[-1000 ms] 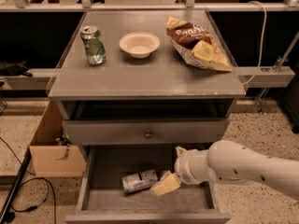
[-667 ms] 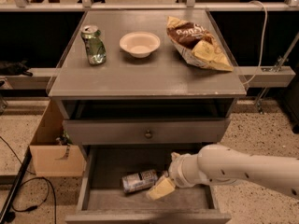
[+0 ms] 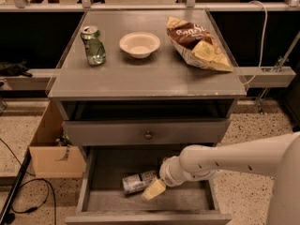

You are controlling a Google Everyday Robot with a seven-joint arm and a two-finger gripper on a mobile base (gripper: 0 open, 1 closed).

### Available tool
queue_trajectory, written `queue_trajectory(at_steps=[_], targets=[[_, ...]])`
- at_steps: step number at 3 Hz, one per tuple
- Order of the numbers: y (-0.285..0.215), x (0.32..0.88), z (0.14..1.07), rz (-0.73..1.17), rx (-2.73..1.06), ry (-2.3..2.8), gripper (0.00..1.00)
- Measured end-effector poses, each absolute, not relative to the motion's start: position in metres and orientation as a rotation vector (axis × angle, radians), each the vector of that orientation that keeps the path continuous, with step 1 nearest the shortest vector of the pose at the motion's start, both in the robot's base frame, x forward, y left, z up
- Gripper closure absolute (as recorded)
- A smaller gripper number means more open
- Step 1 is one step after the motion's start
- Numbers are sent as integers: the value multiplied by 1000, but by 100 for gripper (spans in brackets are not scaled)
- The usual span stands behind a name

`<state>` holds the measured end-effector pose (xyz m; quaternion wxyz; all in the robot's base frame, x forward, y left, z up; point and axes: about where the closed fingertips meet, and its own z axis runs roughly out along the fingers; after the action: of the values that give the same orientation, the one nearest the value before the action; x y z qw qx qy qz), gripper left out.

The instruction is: Pick blue plastic bottle from middle drawer and place on counter

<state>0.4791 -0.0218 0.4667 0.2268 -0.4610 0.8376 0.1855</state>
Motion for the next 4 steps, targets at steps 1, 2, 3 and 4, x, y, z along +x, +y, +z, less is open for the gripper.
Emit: queue_trajectory(at_steps=[1, 2, 3, 4], targets=[[-11, 496, 432, 511, -1296, 2306, 0], [-5, 505, 409, 516, -1299, 2304, 0], [17, 512, 376, 537, -1326, 2281, 0], [17, 512, 375, 538, -1326, 2282, 0]])
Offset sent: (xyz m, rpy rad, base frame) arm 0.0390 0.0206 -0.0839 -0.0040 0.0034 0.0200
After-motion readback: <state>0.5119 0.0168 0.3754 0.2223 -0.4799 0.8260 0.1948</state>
